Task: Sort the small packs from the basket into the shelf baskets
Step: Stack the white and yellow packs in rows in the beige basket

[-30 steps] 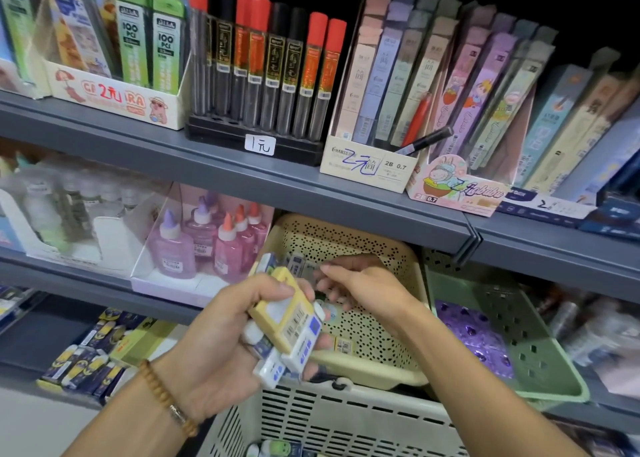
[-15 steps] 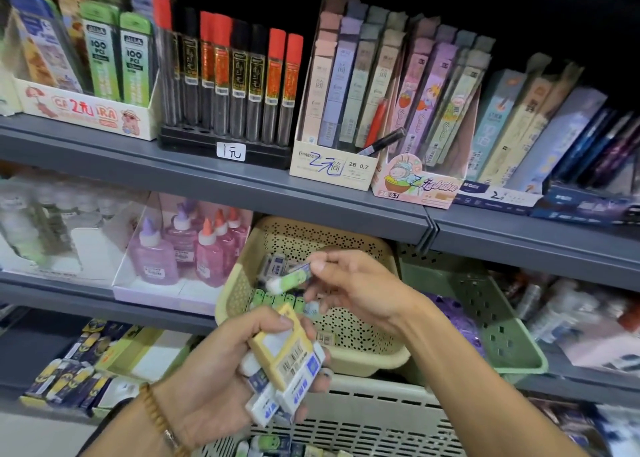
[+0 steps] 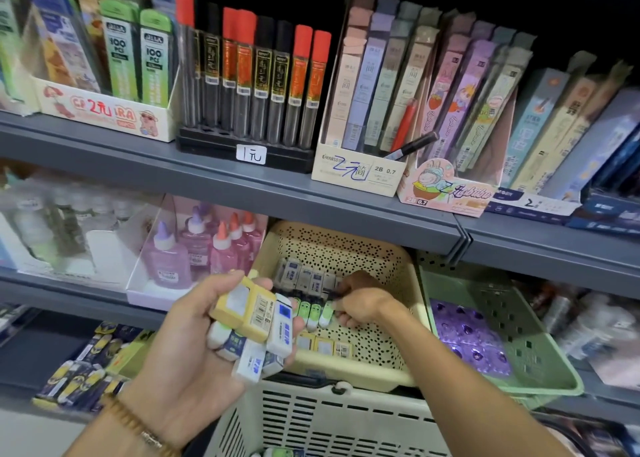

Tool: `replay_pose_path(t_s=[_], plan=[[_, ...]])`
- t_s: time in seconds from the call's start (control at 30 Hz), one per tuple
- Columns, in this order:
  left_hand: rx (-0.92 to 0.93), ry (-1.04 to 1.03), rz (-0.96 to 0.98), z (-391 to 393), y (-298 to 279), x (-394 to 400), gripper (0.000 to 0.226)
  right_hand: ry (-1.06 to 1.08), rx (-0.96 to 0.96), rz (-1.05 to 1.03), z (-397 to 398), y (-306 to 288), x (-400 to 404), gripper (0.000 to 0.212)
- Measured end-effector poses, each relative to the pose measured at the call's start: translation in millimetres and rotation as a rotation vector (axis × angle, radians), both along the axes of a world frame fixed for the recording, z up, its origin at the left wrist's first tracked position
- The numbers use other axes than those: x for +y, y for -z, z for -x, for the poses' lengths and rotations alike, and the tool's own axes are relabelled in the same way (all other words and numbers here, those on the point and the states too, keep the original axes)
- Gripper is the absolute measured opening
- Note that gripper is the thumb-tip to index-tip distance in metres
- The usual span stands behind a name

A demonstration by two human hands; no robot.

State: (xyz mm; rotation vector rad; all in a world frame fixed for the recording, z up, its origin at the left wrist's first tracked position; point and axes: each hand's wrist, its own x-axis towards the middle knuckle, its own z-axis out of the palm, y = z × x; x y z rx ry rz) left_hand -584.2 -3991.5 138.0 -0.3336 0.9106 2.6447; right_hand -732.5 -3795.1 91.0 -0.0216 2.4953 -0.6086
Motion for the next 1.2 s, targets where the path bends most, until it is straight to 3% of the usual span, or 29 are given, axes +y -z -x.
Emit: replay_pose_path(t_s=[0.07,0.17,0.37,0.47,0.6,0.83,0.93,1.03,1.13,1.2], plan=[[-0.009,-0.025,-0.002,1,0,1,0.04,0.015,0.116,0.001,2,4,-1,0.025],[-0.02,-0.041,-0.007,2,0,3,0.045,-0.082,0.087,-0.072,-3,5,2,0.025],[-0.001,-0.084,-0.016,3,-1,6,0.05,-0.088,0.214,-0.036,-10,9,4,0.042],[-0.007,-0.093,-0.011,2,-1,7,0.052,-0.055,0.146,0.012,-10,8,6,0.039],[-0.022,-0.106,-0.009,3,-2,7,0.053,-0.09,0.062,0.021,-14,11,8,0.06],[-0.048,-0.115,-0.021,4,-2,8,0.053,-0.109,0.212,-0.016,-19,4,1,0.034],[-0.061,-0.117,-0.032,6,-1,8,0.055,-0.085,0.352,0.216,-34,-21,-2,0.021],[-0.052,-0.125,-0.046,8,1,10,0.052,-0.088,0.25,0.562,-51,-48,-7,0.032],[-0.02,-0.129,-0.064,9,0,11,0.043,-0.244,0.155,0.603,-64,-59,-12,0.044],[0.028,-0.1,-0.095,8,-1,13,0.031,-0.251,0.157,0.652,-66,-60,-14,0.039]])
